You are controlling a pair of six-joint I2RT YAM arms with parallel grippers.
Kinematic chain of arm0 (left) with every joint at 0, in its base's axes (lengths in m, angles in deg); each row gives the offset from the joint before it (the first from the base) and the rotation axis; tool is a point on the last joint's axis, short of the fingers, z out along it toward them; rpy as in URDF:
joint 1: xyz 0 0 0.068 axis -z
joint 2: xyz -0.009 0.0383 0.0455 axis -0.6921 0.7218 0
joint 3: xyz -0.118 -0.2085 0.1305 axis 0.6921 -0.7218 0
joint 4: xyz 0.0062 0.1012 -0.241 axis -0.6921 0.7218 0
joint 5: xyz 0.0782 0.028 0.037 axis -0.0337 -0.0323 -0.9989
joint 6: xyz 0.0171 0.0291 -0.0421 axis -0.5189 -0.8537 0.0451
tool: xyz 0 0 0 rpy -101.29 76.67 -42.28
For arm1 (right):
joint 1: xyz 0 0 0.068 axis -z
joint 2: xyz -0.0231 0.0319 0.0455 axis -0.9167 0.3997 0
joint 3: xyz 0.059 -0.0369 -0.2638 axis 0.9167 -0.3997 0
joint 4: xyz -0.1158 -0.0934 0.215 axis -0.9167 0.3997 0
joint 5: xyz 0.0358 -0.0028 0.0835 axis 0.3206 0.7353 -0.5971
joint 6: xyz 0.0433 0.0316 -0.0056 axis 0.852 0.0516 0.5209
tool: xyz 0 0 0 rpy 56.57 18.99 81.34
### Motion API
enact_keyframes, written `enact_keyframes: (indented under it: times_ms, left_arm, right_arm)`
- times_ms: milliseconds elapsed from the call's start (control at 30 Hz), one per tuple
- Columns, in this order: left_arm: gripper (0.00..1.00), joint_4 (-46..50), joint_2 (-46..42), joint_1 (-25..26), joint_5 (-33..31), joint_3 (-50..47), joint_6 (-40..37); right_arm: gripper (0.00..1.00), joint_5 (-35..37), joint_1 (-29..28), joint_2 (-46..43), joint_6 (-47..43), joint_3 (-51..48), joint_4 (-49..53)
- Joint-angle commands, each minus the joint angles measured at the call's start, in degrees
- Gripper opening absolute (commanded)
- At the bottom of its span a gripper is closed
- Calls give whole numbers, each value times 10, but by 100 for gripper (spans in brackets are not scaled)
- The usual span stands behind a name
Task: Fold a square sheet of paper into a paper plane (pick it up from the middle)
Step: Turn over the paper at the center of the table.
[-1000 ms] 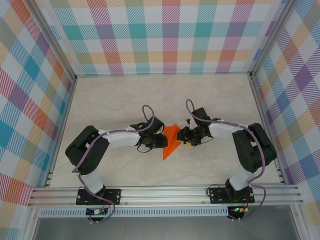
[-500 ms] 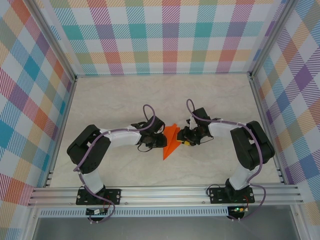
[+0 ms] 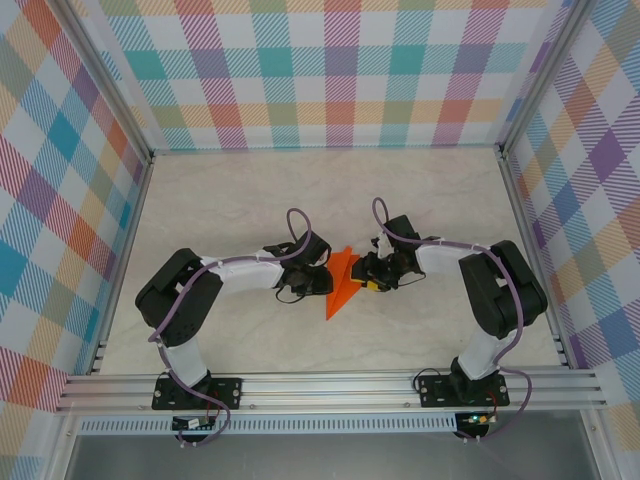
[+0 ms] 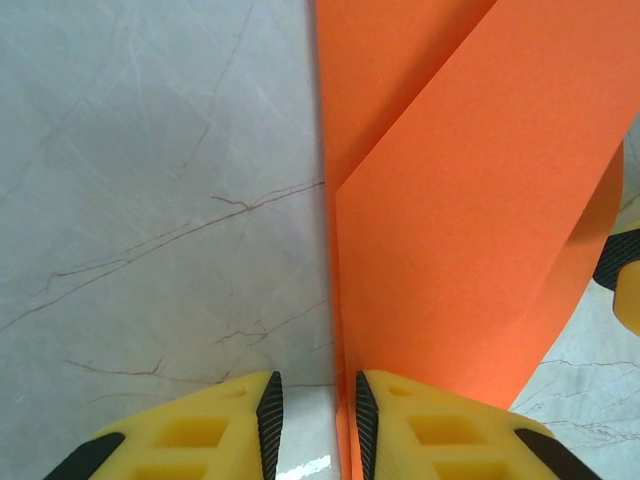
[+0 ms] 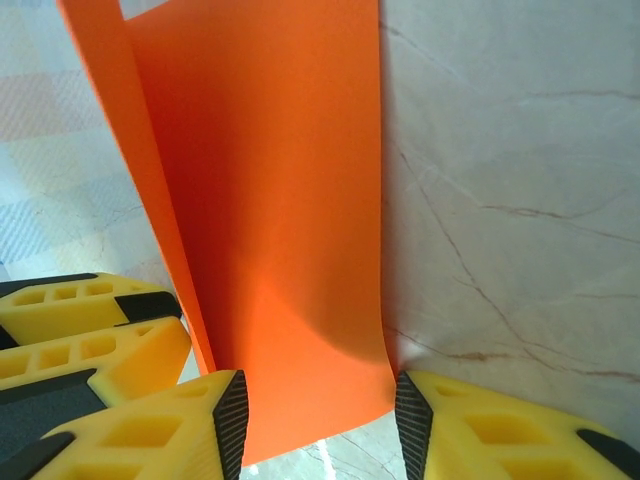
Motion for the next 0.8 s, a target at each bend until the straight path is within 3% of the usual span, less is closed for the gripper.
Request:
enact_keyframes:
  times_ms: [0,433,767]
  left_arm:
    - [28,2,17,7,0,4,-6]
    - [27,1,8,8,-7,-1,-2]
    - [27,1,3,7,-10,-3,-1]
  right_arm:
    - [47,-22,-5,-7,8,-6,-46]
    - [55,-56,-5,-5,30,-5,-83]
    - [54,-70,-5,26,37,9,-108]
